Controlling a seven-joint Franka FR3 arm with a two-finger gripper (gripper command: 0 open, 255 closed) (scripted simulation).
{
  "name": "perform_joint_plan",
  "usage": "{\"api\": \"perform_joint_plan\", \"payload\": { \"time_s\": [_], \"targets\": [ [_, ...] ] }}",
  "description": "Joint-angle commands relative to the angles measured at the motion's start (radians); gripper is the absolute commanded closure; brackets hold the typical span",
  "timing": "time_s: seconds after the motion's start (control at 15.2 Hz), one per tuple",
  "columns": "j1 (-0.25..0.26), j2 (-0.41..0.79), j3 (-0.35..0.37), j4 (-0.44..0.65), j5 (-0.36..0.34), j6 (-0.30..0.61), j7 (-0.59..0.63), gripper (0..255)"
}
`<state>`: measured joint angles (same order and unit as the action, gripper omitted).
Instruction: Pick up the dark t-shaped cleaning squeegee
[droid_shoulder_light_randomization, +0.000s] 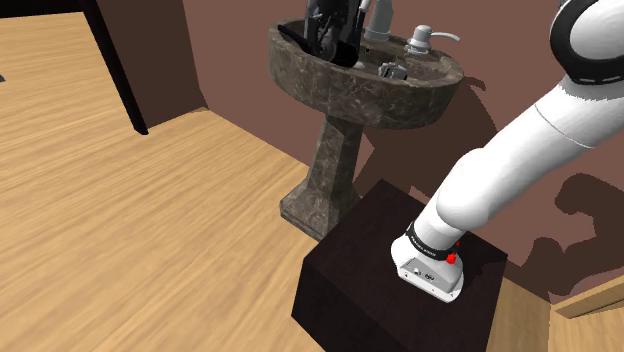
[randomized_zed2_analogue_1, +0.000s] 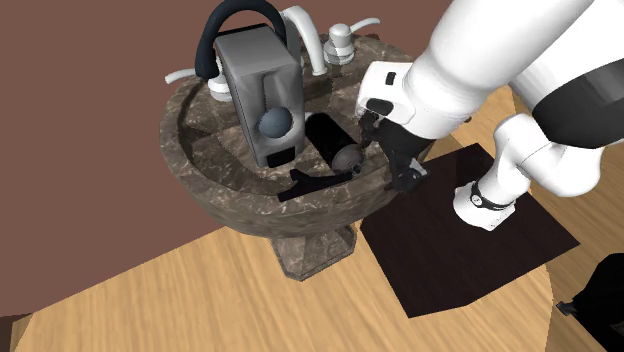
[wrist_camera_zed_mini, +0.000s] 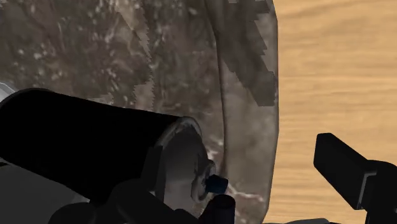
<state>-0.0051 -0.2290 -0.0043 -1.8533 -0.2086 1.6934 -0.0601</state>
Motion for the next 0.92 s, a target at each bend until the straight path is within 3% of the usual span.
{"api": "perform_joint_plan", "payload": {
  "time_s": [0.0,0.66,0.86],
  "targets": [
    [0.0,0.066,0.006,0.072,-0.014,0.013,0.012,0],
    [0.014,0.432,0.019,0.586,-0.09,-0.037,0.03,0],
    [0.012,0.413,0.018,0.519,-0.091,0.009,0.042,0]
  ]
}}
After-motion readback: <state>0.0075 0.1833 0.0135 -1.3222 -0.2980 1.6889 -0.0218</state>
